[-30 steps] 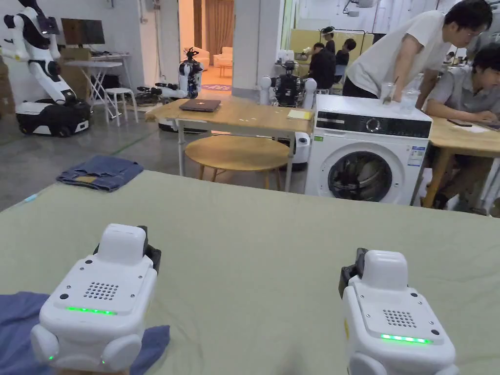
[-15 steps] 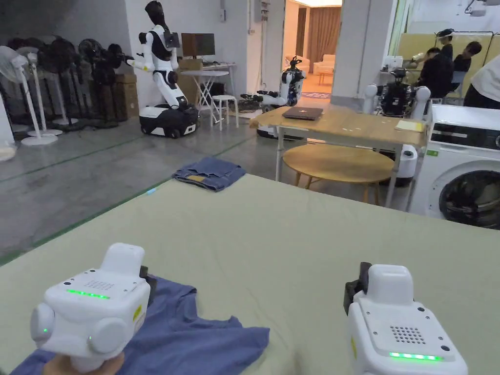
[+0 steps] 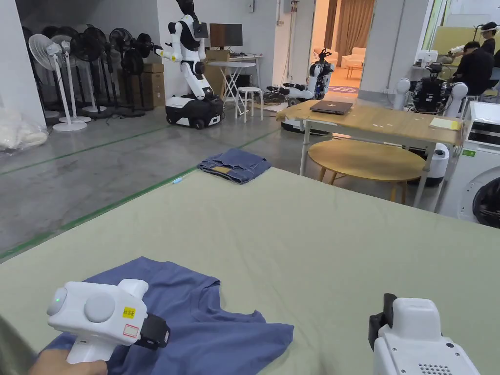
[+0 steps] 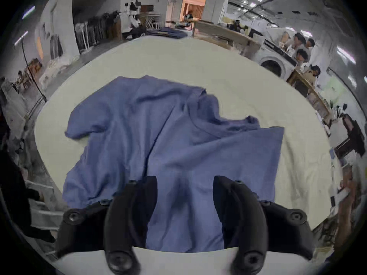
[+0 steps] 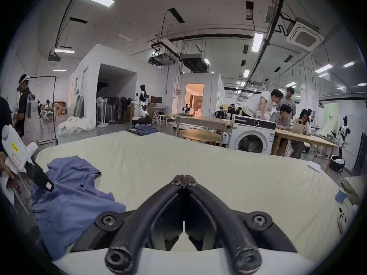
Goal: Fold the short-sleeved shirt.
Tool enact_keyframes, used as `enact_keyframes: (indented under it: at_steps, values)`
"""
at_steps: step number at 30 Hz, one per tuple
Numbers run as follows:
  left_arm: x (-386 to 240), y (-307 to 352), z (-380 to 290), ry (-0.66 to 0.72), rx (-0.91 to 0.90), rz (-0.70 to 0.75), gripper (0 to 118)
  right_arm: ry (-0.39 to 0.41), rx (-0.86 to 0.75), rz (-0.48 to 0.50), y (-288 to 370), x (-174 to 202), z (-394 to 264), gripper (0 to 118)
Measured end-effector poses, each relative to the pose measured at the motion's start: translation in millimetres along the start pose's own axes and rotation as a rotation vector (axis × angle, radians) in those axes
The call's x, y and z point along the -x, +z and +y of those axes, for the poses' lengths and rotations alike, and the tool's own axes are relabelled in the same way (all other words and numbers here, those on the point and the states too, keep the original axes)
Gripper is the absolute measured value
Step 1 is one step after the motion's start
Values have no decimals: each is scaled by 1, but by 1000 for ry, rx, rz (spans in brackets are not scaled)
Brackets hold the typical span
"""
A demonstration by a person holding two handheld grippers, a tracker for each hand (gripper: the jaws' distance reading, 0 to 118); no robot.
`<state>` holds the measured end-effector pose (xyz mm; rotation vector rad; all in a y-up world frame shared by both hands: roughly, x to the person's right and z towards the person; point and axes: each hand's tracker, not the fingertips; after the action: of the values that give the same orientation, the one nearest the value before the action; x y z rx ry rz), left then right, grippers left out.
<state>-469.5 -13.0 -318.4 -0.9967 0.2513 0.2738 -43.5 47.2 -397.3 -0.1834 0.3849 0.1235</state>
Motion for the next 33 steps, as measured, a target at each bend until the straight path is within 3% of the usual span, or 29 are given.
enact_keyframes:
  at_steps: [2, 6, 8, 10, 12, 13, 20, 33]
  values:
    - [-3, -13, 0, -4, 35, 52, 63, 8, 13, -5, -7, -6, -8, 0]
    - [-2, -57, -6, -36, 187, 9, 65, 5, 36, -11, -13, -12, -17, 0]
    - [-9, -52, -8, -107, 125, 52, 63, 3, 42, -14, -15, -14, -21, 0]
    - [-16, -51, -8, -105, 134, 71, 44, -2, 46, -14, -17, -15, -24, 0]
    - [-16, -50, -11, -131, 101, 22, 5, -8, 48, -13, -19, -15, -26, 0]
    - [-18, -51, -13, -131, 89, 20, 0, -11, 51, -14, -21, -14, -26, 0]
    - [-23, -35, -16, -92, -63, -1, 0, -29, 57, -4, -21, -16, -29, 0]
    - [-91, 113, 67, -155, -513, -70, 0, -49, -27, -67, -2, -53, -2, 0]
